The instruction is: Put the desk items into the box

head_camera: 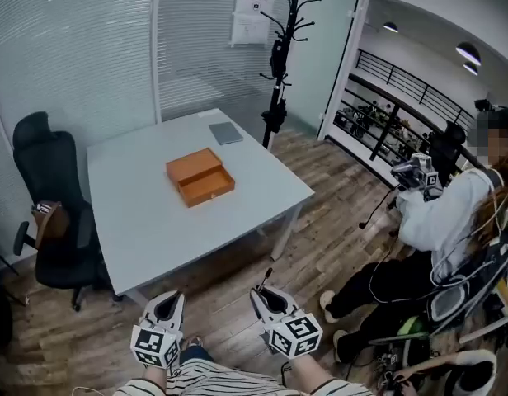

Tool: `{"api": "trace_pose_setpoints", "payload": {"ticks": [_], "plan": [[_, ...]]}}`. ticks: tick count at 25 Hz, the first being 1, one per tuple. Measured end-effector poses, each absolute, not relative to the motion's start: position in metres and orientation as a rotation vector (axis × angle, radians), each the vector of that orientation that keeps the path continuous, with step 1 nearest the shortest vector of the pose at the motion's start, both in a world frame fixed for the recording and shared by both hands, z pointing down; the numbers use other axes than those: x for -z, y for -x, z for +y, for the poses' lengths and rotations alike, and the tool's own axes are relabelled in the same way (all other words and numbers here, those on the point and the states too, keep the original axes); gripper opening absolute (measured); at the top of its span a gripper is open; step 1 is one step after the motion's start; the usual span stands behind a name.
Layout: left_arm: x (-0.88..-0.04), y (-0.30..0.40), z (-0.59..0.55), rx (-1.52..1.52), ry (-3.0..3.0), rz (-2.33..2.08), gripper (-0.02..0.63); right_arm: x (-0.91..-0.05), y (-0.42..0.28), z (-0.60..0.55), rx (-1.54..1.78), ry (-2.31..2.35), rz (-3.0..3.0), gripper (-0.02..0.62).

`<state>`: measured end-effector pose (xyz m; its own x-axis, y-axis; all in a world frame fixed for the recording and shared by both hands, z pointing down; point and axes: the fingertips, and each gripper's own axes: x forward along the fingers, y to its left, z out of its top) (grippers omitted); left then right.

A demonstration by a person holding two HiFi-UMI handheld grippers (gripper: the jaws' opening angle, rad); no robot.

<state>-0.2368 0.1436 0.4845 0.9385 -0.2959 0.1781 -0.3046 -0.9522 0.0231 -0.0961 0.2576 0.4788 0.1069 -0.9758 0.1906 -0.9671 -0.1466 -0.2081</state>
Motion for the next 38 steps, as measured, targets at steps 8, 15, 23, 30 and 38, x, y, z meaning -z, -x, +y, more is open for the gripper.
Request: {"api": "trace_pose_setpoints", "payload": {"ticks": [8, 15, 23, 30, 38], "plan": [[-0.492, 0.213, 0.106, -0.277, -3.045, -0.461, 0.021, -0.482, 0.072, 0.225, 0.447, 2.319, 2.009, 0.075], [-0.491, 0.169, 0.030, -0.251, -3.021, -0.433, 0.021, -0.482, 0.036, 0.157, 0.453, 2.360, 2.001, 0.075], [-0.486, 0.124, -0.050, -0.246, -3.031, -0.386, 0.021, -0.482, -0.009, 0.075, 0.453, 2.378, 1.947, 0.075], [-0.493, 0.096, -0.091, -0.293, -3.030, -0.363, 0.021, -0.493, -0.044, 0.033, 0.499, 2.397, 1.905, 0.075], [-0.503, 0.067, -0.121, -0.330, -2.981, -0.531, 0.021, -0.504, -0.097, -0.008, 0.538, 2.325, 2.013, 0.075]]}}
